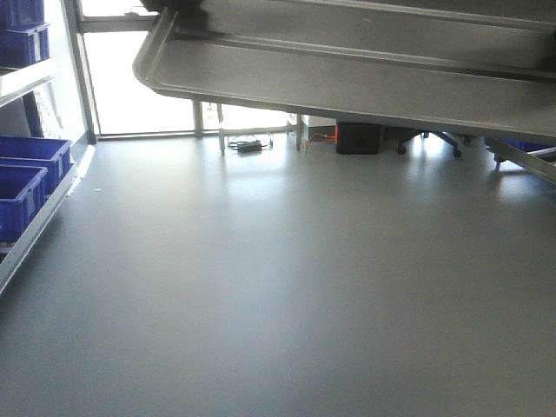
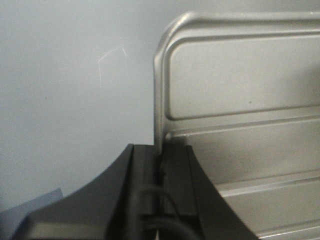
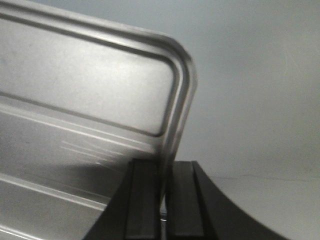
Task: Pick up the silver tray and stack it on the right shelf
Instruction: 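Carry the tray in both grippers while driving across the room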
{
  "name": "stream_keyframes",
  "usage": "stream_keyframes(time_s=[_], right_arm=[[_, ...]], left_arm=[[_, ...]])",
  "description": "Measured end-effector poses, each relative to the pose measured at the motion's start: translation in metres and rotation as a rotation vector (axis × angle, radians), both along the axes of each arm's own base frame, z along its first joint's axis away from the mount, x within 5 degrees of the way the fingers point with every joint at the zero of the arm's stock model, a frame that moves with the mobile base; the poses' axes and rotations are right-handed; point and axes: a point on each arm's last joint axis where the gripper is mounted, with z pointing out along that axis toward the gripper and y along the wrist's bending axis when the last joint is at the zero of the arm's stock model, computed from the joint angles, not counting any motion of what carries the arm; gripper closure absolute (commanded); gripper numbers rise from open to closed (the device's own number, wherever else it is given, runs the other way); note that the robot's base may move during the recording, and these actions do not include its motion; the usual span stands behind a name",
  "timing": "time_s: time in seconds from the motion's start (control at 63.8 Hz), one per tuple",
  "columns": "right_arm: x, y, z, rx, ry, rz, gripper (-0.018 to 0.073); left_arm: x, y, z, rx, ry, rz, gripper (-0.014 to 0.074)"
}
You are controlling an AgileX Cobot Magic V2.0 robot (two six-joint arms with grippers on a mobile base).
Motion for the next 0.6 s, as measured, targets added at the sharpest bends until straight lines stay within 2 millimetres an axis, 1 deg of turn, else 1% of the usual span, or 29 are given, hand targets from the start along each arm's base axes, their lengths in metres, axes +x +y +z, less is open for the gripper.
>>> stream_keyframes(time_s=[0.596], right_arm=[[0.0, 0.0, 0.0, 0.0, 0.0, 0.0, 0.0502]], left_arm=[[0.0, 0.0, 0.0, 0.0, 0.0, 0.0, 0.0691]])
